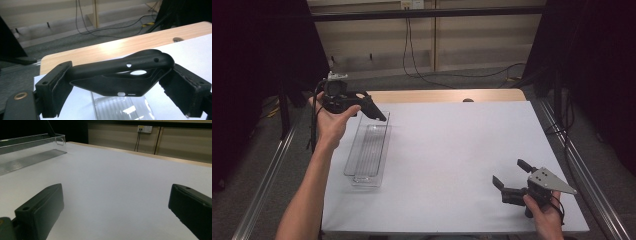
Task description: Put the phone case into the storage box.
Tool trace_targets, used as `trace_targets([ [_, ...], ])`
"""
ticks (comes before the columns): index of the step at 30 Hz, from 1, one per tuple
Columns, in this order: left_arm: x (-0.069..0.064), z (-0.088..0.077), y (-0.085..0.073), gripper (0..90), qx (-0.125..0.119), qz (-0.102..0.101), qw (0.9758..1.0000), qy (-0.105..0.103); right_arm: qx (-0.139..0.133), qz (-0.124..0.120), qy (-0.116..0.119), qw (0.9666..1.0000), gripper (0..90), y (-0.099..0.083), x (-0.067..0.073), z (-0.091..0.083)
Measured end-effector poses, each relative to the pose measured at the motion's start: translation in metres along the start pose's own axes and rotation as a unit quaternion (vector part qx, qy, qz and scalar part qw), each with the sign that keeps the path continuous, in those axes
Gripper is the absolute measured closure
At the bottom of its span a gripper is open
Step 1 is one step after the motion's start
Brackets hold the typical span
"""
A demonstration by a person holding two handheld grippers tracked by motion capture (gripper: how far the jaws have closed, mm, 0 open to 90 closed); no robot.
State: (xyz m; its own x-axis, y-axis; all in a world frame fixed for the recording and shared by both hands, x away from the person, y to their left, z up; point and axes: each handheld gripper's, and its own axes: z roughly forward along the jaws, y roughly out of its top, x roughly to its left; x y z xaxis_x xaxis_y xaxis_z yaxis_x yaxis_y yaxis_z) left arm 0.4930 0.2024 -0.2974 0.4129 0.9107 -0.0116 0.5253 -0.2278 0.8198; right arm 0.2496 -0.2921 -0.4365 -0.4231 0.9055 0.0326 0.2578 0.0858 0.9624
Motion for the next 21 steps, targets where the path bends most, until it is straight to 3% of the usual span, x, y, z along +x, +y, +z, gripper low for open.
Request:
trace_targets([
  [3, -0.002, 0.003, -0.001, 13.0, 0.006, 0.007, 1.0, 0.001, 0.001, -0.001, 0.001, 1.0, 0.0, -0.001, 0.0, 0.001],
  [10, -0.004, 0.012, -0.002, 13.0, 0.01, 0.0, 0.9999, 0.014, 0.001, -0.001, 0.002, 1.0, 0.0, -0.001, 0.001, 0.001],
  [21, -0.008, 0.024, -0.005, 12.9, 0.021, 0.005, 0.9991, 0.037, 0.002, -0.003, 0.007, 1.0, 0.0, -0.001, 0.001, 0.001],
])
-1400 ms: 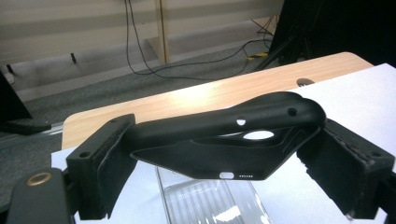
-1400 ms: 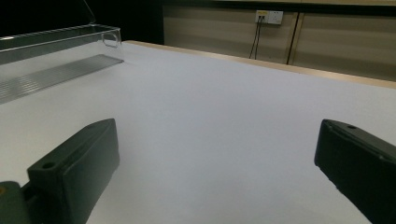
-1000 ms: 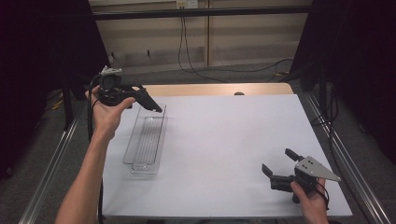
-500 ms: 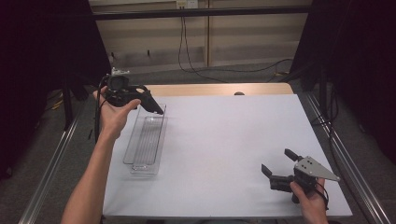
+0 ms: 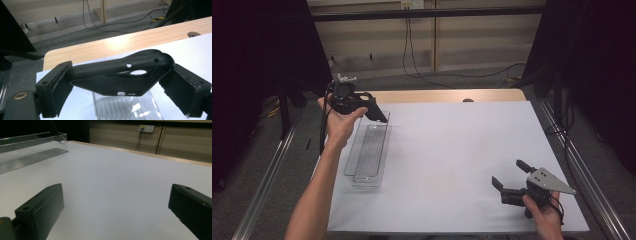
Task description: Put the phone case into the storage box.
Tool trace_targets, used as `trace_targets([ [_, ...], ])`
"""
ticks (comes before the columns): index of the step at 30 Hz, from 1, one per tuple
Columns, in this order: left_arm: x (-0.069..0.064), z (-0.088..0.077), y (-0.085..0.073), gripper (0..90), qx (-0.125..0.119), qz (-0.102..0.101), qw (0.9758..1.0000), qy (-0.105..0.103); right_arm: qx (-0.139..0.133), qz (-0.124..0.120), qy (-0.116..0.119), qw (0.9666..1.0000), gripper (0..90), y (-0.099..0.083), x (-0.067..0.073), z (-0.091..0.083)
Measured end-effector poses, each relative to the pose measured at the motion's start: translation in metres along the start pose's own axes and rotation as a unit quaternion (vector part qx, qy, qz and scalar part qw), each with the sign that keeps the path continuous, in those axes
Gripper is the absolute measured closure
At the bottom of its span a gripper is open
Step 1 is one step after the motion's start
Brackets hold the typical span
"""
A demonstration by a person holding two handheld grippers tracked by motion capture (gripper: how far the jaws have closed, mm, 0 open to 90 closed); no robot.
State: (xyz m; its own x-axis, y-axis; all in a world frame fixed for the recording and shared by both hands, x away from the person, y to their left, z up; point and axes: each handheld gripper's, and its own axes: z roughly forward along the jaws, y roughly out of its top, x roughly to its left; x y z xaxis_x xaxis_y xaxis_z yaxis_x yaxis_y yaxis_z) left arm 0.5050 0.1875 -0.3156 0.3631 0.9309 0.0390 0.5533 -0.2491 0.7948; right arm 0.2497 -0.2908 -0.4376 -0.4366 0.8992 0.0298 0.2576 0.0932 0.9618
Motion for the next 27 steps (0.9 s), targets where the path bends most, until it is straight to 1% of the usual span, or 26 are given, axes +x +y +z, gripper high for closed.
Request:
trace_targets([
  [3, 0.0, 0.003, -0.002, 12.9, 0.004, -0.003, 1.0, 0.005, 0.003, 0.0, 0.0, 1.0, 0.0, -0.001, 0.0, 0.001],
  [6, -0.001, 0.007, -0.003, 12.9, 0.003, -0.007, 1.0, 0.003, 0.002, 0.0, 0.0, 1.0, 0.0, -0.001, 0.0, 0.0],
  [7, -0.001, 0.008, -0.004, 12.9, 0.006, -0.005, 1.0, 0.004, 0.002, 0.002, 0.001, 1.0, 0.0, -0.001, 0.0, 0.0],
  [9, -0.001, 0.011, -0.006, 12.9, 0.008, -0.005, 0.9999, 0.011, 0.002, 0.003, 0.0, 1.0, 0.0, -0.001, -0.001, 0.0],
  [11, 0.0, 0.013, -0.007, 12.9, 0.009, -0.011, 0.9998, 0.01, 0.002, 0.002, -0.001, 1.0, 0.0, -0.001, -0.001, 0.0],
  [12, 0.0, 0.013, -0.007, 12.9, 0.01, -0.011, 0.9998, 0.011, 0.002, 0.002, -0.001, 1.0, 0.0, -0.001, -0.001, 0.0],
  [16, 0.0, 0.015, -0.009, 12.8, 0.008, -0.018, 0.9997, 0.014, 0.003, 0.001, 0.0, 1.0, 0.0, -0.001, -0.001, 0.0],
  [18, -0.001, 0.016, -0.009, 12.8, 0.006, -0.018, 0.9997, 0.018, 0.003, 0.0, 0.0, 1.0, 0.0, -0.001, -0.001, 0.0],
  [20, -0.003, 0.017, -0.009, 12.7, 0.006, -0.013, 0.9997, 0.021, 0.003, 0.001, 0.0, 1.0, 0.0, -0.001, -0.001, 0.0],
  [27, -0.006, 0.02, -0.01, 12.6, 0.004, -0.015, 0.9994, 0.031, 0.003, 0.002, 0.0, 1.0, 0.0, -0.001, 0.0, 0.0],
])
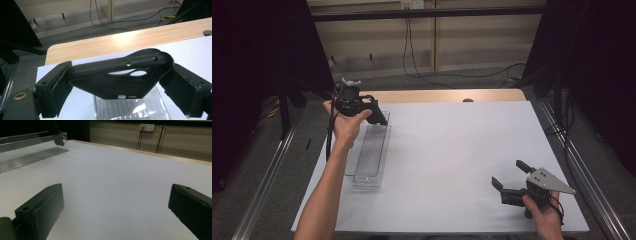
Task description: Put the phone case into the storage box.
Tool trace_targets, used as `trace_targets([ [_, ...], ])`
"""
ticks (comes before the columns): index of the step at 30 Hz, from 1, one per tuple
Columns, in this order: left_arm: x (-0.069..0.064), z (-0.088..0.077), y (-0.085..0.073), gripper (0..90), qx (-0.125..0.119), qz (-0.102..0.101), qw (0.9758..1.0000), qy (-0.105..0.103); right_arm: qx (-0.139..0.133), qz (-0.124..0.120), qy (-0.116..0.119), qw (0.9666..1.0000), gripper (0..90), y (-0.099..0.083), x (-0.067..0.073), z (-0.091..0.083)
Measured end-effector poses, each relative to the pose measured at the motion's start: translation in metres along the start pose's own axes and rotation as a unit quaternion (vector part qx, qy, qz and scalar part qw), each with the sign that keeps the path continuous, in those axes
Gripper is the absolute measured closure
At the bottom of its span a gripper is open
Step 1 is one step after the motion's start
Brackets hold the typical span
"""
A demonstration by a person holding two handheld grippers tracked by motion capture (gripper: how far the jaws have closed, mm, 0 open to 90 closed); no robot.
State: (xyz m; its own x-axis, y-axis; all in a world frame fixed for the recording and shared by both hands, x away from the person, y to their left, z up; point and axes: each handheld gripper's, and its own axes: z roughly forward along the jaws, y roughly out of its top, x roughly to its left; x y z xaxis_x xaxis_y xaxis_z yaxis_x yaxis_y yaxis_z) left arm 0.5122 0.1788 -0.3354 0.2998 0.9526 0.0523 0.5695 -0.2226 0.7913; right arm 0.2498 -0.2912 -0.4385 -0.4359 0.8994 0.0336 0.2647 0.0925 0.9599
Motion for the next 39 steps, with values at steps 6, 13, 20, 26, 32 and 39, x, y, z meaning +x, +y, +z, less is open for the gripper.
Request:
trace_targets([
  [6, -0.004, 0.004, -0.001, 12.6, 0.001, 0.001, 1.0, 0.001, 0.001, -0.001, 0.0, 1.0, 0.0, 0.0, 0.0, 0.0],
  [13, -0.007, 0.007, -0.001, 12.6, -0.003, 0.001, 1.0, 0.007, 0.001, -0.002, 0.0, 1.0, 0.0, 0.0, 0.0, 0.0],
  [20, -0.007, 0.01, -0.002, 12.5, -0.002, 0.004, 0.9999, 0.013, 0.002, 0.0, 0.0, 1.0, 0.0, 0.0, 0.0, 0.0],
  [26, -0.009, 0.013, -0.003, 12.5, -0.005, 0.012, 0.9998, 0.018, 0.003, -0.002, 0.0, 1.0, 0.0, 0.0, 0.0, 0.0],
  [32, -0.007, 0.015, -0.002, 12.6, -0.011, 0.007, 0.9998, 0.016, 0.002, -0.001, 0.0, 1.0, 0.0, 0.0, 0.0, 0.0],
  [39, -0.009, 0.017, -0.001, 13.2, -0.022, 0.01, 0.9997, 0.007, 0.003, -0.003, 0.001, 1.0, 0.0, -0.001, 0.0, 0.001],
])
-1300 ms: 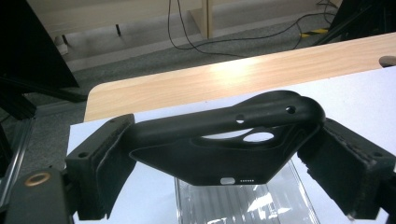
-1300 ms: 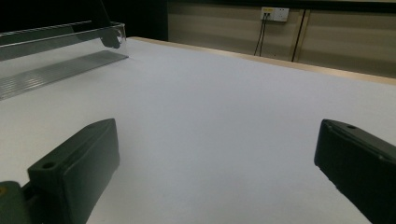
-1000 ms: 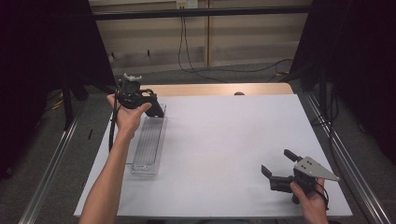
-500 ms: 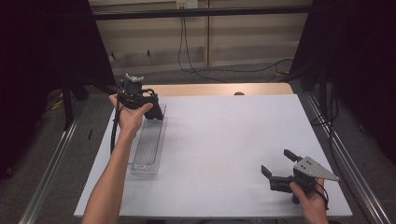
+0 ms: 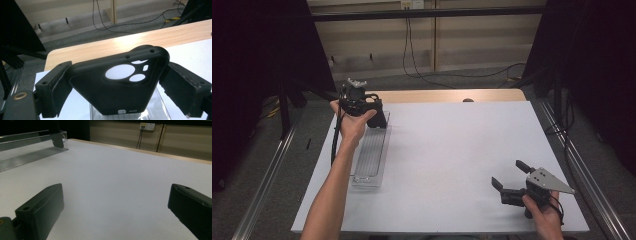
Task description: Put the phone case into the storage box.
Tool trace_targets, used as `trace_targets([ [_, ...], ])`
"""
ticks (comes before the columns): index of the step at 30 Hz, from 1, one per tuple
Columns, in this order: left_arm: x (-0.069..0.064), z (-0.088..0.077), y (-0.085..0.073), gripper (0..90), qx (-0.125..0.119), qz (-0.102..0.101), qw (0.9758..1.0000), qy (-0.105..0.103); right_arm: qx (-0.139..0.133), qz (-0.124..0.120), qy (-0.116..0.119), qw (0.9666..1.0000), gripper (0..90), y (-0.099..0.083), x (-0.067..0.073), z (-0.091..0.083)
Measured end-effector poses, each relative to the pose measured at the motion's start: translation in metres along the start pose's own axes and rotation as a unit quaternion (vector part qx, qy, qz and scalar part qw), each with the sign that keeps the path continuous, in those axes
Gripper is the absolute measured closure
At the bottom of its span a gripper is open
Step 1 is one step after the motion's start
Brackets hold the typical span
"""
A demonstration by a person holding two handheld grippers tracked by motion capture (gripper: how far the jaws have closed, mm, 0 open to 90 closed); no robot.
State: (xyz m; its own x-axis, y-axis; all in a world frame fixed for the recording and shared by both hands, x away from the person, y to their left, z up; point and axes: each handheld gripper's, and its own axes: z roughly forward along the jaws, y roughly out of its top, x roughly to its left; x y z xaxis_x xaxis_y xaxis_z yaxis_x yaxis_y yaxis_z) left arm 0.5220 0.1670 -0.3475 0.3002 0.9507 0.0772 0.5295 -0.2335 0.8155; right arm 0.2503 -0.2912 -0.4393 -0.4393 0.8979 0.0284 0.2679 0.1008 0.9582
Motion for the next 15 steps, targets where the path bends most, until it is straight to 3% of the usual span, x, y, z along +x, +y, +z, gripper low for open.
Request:
trace_targets([
  [1, -0.0005, -0.0002, 0.0005, 15.1, -0.002, 0.0, 1.0, 0.001, 0.0, 0.0, 0.0, 1.0, 0.0, 0.0, 0.0001, 0.0],
  [2, 0.0003, -0.0021, 0.0012, 28.2, -0.01, 0.009, 0.9999, 0.002, 0.001, 0.0, 0.0, 1.0, 0.0, -0.0001, 0.0001, 0.0],
  [3, 0.0013, -0.0028, 0.0022, 48.8, -0.013, 0.001, 0.9999, -0.009, 0.001, 0.0, 0.0, 1.0, 0.0, -0.0001, 0.0, 0.0],
  [4, 0.0017, -0.0022, 0.0031, 46.7, -0.01, -0.006, 0.9997, -0.022, 0.001, 0.001, 0.0, 1.0, 0.0, -0.0001, -0.0001, -0.0001],
  [6, -0.0003, 0.0005, 0.0028, 44.3, 0.011, 0.007, 0.9999, 0.001, 0.0, 0.001, 0.0, 1.0, 0.0, -0.0001, -0.0001, -0.0002],
  [7, 0.0004, 0.0016, 0.002, 39.4, 0.013, -0.006, 0.9999, -0.003, 0.001, 0.001, 0.001, 1.0, 0.0, 0.0, -0.0001, -0.0004],
  [8, 0.0009, 0.0028, 0.0012, 35.9, 0.012, -0.014, 0.9998, -0.009, 0.0, 0.001, 0.001, 1.0, 0.0, -0.0001, -0.0002, -0.0004],
  [10, 0.0, 0.0051, 0.0008, 35.5, 0.013, -0.008, 0.9999, -0.008, 0.001, 0.002, 0.0, 1.0, 0.0, -0.0003, -0.0005, -0.0002],
  [15, 0.0038, 0.0055, 0.0016, 29.5, 0.004, -0.028, 0.9995, -0.01, 0.001, 0.002, 0.002, 1.0, 0.0, -0.0003, 0.0002, -0.0001],
])
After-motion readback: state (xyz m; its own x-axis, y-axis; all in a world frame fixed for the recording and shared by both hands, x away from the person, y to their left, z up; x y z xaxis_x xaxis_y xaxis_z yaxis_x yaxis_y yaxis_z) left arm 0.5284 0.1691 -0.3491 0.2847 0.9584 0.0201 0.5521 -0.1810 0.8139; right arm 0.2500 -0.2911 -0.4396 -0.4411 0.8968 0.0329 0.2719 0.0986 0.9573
